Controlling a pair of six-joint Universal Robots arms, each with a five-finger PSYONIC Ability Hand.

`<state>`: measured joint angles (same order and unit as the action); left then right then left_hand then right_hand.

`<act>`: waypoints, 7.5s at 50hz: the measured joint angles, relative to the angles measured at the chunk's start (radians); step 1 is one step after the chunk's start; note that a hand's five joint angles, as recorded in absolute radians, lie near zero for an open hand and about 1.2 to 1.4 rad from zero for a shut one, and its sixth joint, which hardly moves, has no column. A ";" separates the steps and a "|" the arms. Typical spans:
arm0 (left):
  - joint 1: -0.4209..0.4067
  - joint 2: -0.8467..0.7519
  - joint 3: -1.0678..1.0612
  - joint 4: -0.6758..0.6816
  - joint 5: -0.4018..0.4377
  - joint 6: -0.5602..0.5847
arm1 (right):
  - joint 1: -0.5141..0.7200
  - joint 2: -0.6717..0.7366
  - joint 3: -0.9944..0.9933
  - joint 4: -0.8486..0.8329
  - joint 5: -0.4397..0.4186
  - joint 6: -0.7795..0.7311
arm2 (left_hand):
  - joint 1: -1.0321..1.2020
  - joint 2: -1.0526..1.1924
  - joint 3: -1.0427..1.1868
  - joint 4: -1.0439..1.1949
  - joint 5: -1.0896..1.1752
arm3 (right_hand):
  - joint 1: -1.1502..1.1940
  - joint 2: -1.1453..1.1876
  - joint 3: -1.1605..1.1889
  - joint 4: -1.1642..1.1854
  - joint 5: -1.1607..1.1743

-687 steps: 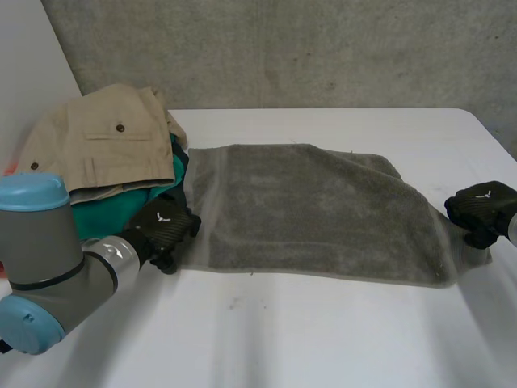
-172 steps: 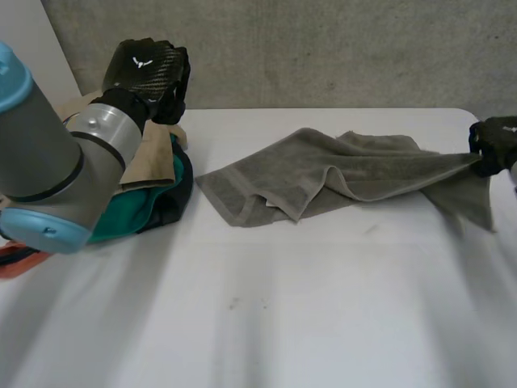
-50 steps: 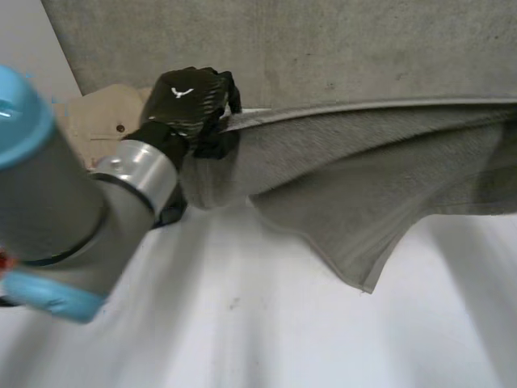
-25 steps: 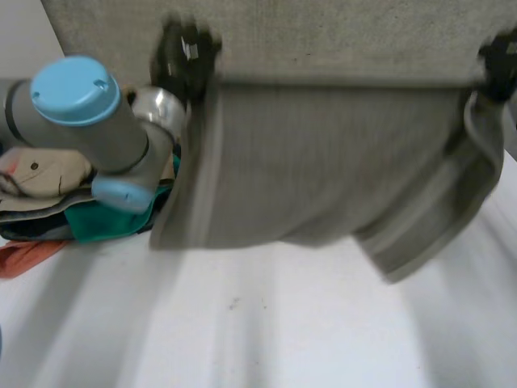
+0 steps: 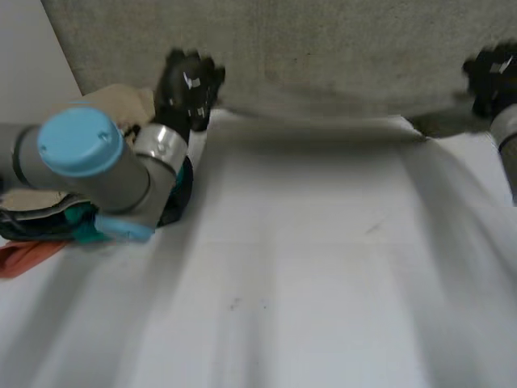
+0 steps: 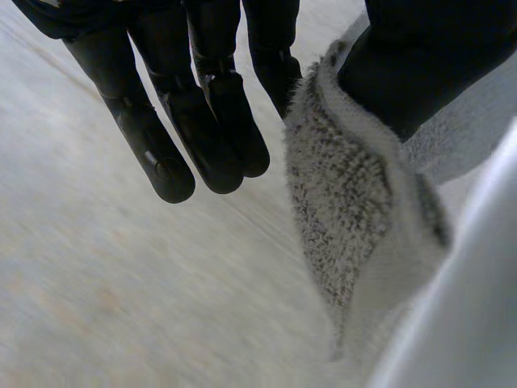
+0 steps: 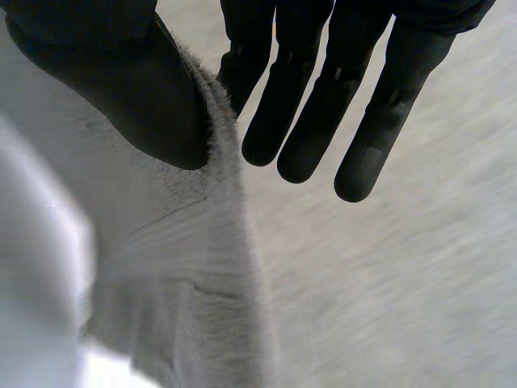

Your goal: Fold the laundry.

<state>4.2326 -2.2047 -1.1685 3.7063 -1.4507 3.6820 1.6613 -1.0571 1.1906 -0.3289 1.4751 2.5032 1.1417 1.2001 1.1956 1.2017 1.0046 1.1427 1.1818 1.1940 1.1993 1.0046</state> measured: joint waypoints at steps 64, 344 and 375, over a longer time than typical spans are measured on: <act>0.027 0.021 0.283 0.129 -0.202 0.093 | -0.103 0.027 -0.200 -0.304 -0.035 0.031 | 0.026 0.001 0.001 0.000 0.016 | 0.000 0.000 0.000 0.001 0.021; -0.107 0.188 -0.357 -0.096 -0.154 -0.224 | -0.468 0.119 0.336 0.197 -0.414 -0.052 | -0.949 -0.992 -0.980 -0.999 -0.956 | -0.027 -0.004 -0.005 -0.003 -0.028; -0.091 0.306 -0.436 -0.091 -0.159 -0.226 | 0.262 -0.034 0.322 -0.067 -0.420 -0.072 | -0.949 -0.992 -0.980 -0.999 -0.956 | -0.027 -0.004 -0.003 -0.001 -0.013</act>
<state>4.1412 -1.8985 -1.6049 3.6155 -1.6092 3.4559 1.9232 -1.0913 1.5130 -0.3956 1.0550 2.4309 0.1927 0.2081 0.2152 0.2032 0.0486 1.1154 1.1780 1.1910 1.1985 0.9920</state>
